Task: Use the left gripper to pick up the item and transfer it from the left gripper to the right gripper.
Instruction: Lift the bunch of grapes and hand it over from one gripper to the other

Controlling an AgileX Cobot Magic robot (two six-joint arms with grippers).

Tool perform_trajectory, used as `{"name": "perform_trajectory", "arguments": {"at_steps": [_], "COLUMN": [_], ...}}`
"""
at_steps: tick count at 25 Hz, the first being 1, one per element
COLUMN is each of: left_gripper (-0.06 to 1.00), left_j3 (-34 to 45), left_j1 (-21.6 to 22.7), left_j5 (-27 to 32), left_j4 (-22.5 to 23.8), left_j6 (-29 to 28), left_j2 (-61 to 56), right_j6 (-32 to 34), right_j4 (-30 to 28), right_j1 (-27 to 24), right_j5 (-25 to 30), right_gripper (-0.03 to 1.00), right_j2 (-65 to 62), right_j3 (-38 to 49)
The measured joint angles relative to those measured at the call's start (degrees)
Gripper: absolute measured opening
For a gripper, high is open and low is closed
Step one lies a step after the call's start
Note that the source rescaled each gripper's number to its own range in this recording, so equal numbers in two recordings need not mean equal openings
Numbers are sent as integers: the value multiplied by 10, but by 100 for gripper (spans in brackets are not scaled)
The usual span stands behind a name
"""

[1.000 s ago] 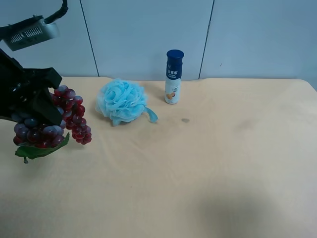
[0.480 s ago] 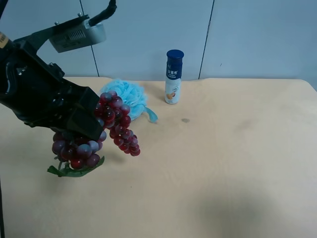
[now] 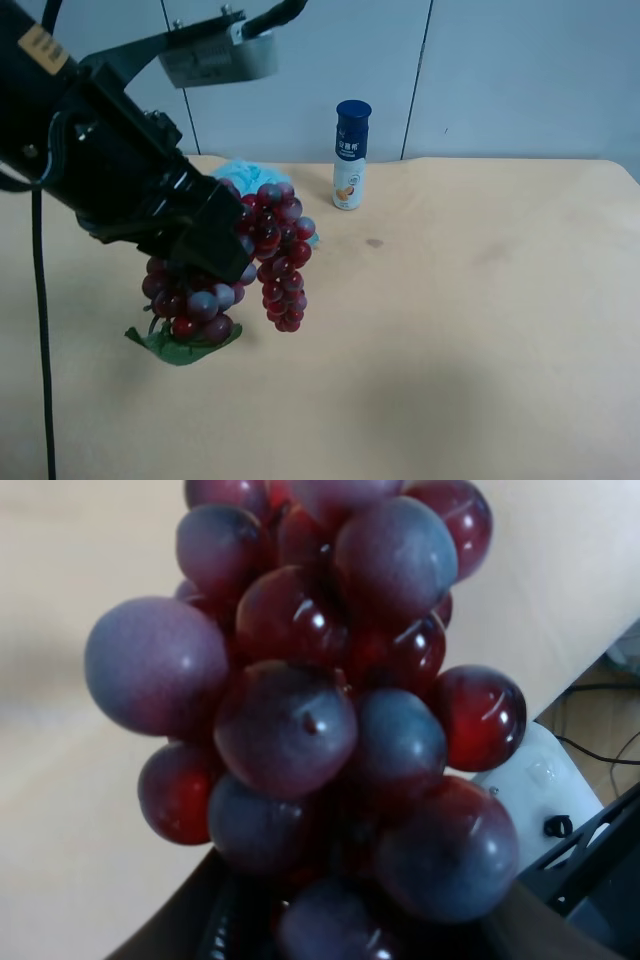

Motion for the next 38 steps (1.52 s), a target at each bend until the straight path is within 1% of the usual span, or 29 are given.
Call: {"name": "perform_trajectory", "arguments": {"at_steps": [4, 5, 10, 13, 16, 20, 24, 28, 34, 38], "left_gripper": [0, 0, 0, 0, 0, 0, 0, 0, 0, 0], "left_j3": [-60, -71, -110, -113, -113, -113, -114, -114, -114, -114], "left_j1": [-1, -1, -1, -1, -1, -1, -1, -1, -1, -1], "left_j5": [28, 35, 65, 68, 71, 62, 55, 55, 50, 46], "left_j4": [0, 1, 2, 3, 4, 4, 4, 4, 0, -1], "left_j6": [50, 65, 143, 184, 220, 263, 287, 302, 316, 323], "left_j2": [33, 40, 62, 63, 63, 63, 67, 73, 74, 74], "right_j6": [-51, -70, -185, -260, -335, -446, -537, -573, -609, -628], "right_j4": [29, 44, 117, 176, 237, 323, 380, 400, 404, 415], "right_j1": [31, 42, 110, 147, 180, 229, 282, 322, 349, 365], "right_j5": [-40, -54, -150, -201, -236, -274, -309, -342, -370, -378], "right_gripper": [96, 96, 96, 96, 96, 96, 96, 96, 96, 96], "right_j2": [77, 93, 188, 248, 307, 382, 447, 507, 587, 638], "right_j3": [-10, -10, -10, -10, -10, -10, -25, -58, -101, -124]}}
